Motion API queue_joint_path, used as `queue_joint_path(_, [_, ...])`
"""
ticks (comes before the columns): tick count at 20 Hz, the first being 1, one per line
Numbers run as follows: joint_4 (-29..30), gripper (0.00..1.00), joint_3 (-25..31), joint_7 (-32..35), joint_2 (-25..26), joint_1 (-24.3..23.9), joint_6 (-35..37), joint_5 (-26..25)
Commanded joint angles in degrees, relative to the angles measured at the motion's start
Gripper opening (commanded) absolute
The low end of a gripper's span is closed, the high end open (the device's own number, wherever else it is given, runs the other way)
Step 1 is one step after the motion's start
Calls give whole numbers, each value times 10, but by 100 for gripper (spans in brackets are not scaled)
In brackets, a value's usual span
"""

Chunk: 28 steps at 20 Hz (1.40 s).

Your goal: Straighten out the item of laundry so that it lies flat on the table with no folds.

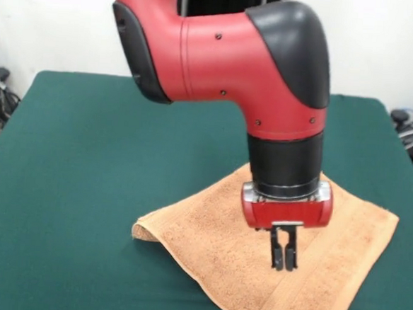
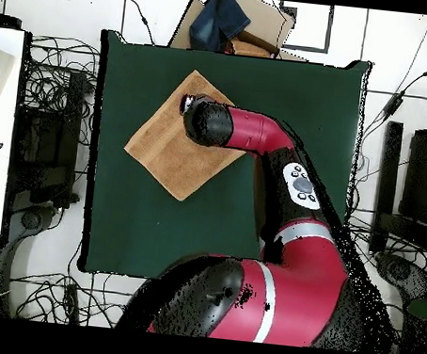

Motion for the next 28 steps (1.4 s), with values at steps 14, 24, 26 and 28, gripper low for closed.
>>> queue_joint_path(14, [-12, 0, 15, -18, 54, -34, 1, -37])
queue_joint_path(24, [82, 0, 47, -37, 17, -94, -5, -55])
queue_joint_path(26, [90, 0, 50, -36, 14, -99, -8, -60])
queue_joint_path(28, [93, 0, 55, -36, 15, -104, -9, -65])
